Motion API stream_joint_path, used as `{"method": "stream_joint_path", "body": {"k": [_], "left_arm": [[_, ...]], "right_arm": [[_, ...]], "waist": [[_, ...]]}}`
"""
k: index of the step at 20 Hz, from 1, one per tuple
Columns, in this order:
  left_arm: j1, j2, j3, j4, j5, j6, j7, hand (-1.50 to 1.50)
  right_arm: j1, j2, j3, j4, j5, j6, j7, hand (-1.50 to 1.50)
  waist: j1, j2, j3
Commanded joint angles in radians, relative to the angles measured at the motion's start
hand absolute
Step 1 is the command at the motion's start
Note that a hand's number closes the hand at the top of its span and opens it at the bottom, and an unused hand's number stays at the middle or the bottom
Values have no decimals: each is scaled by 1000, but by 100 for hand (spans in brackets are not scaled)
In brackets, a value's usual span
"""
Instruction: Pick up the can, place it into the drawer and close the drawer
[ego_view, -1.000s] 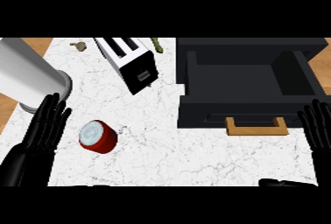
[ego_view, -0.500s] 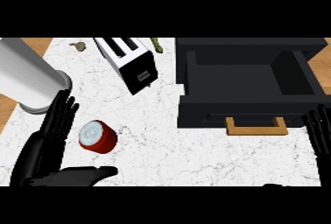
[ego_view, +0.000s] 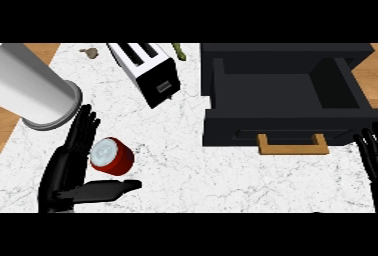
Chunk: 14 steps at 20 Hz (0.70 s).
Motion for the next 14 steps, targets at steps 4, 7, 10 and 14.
{"method": "stream_joint_path", "body": {"k": [4,7,10,14], "left_arm": [[34,0,33,138,1,-7,-152,-150],[8,5,69,221,13,-10,-212,-150],[49,36,92,175,46,-51,-201,-150],[46,47,126,259,61,-62,-261,-150]], "right_arm": [[-44,7,-8,7,10,4,26,-150],[8,1,-36,2,-5,36,-10,-150],[-51,19,-9,60,46,14,-14,-150],[-61,55,42,5,85,-22,37,-150]], "waist": [[3,0,0],[-1,0,0],[3,0,0],[3,0,0]]}}
